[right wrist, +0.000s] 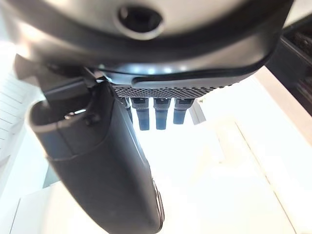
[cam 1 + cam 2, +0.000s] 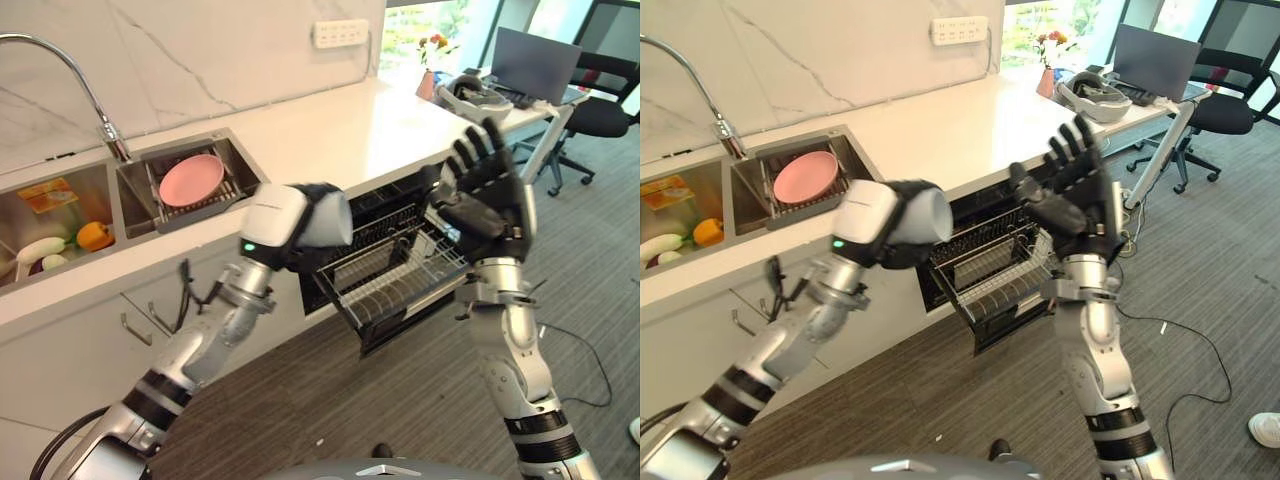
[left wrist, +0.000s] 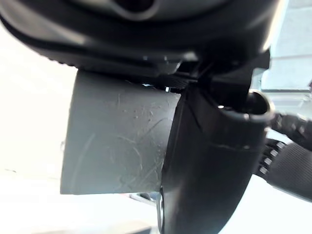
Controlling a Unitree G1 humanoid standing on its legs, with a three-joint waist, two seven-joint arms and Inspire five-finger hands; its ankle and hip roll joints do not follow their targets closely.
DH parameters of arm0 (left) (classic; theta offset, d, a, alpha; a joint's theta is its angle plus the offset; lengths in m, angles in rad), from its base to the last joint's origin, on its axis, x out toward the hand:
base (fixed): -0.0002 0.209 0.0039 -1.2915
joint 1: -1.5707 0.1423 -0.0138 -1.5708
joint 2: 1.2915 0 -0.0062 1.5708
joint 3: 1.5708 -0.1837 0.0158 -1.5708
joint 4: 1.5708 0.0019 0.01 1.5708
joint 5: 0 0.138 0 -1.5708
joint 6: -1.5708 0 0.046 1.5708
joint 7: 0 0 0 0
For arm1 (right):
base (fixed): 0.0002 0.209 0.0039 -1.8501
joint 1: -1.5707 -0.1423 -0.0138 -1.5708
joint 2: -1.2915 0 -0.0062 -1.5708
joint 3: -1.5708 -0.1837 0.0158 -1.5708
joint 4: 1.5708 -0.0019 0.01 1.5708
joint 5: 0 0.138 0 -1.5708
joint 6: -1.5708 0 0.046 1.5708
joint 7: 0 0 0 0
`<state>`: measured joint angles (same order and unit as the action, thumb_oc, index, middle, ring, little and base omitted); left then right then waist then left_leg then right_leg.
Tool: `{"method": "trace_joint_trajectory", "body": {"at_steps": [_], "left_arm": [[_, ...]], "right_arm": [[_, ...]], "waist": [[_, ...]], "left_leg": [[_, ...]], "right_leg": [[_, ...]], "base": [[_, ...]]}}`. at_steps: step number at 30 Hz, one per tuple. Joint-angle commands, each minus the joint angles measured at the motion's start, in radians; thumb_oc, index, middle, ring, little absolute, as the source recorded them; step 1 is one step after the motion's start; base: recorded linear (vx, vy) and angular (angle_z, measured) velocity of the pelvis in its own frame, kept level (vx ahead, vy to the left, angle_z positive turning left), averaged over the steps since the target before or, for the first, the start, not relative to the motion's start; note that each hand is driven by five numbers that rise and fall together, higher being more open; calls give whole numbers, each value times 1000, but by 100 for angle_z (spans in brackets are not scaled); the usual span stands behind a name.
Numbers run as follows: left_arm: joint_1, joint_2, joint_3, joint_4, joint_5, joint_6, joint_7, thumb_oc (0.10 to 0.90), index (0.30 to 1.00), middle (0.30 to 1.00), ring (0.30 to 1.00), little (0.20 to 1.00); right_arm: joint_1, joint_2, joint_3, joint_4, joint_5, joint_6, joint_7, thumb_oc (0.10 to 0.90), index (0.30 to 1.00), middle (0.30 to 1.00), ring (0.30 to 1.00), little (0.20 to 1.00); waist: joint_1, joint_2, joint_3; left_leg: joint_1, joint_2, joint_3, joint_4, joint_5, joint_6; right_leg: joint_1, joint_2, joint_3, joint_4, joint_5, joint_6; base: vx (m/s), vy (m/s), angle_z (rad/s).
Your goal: Place the dishes in the dishwasher.
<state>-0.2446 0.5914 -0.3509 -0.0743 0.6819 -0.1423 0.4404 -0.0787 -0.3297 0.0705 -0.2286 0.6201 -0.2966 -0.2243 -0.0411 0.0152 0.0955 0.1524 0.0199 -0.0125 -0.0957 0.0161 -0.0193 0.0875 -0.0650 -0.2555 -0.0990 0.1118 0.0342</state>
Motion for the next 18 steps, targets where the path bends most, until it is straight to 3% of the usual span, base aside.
{"method": "trace_joint_trajectory", "body": {"at_steps": [1, 9, 18], "left_arm": [[-142, 14, 30, -93, -20, -43, 106, 400, 300, 300, 300, 300], [-189, 6, 44, -157, -49, -60, 80, 400, 300, 300, 300, 300], [-274, -4, -22, -146, -7, -39, 66, 400, 300, 300, 300, 300]], "right_arm": [[-82, -20, 22, -135, -48, -91, 40, 800, 900, 900, 900, 900], [-89, -61, 93, -106, -100, -30, 106, 800, 900, 900, 900, 900], [-114, -18, 171, -150, 32, -11, 177, 800, 900, 900, 900, 900]], "waist": [[-4, -22, -63], [-7, -23, -66], [-16, -17, -64]], "left_leg": [[-21, -36, 33, 8, -72, -13], [-22, -35, 40, 8, -70, -15], [-22, -35, 40, 8, -70, -14]], "right_leg": [[53, -23, 16, 15, -131, 91], [52, -17, 25, 13, -131, 89], [51, -18, 30, 13, -132, 89]], "base": [[0, 0, 0], [0, 0, 0], [0, 0, 0]]}}
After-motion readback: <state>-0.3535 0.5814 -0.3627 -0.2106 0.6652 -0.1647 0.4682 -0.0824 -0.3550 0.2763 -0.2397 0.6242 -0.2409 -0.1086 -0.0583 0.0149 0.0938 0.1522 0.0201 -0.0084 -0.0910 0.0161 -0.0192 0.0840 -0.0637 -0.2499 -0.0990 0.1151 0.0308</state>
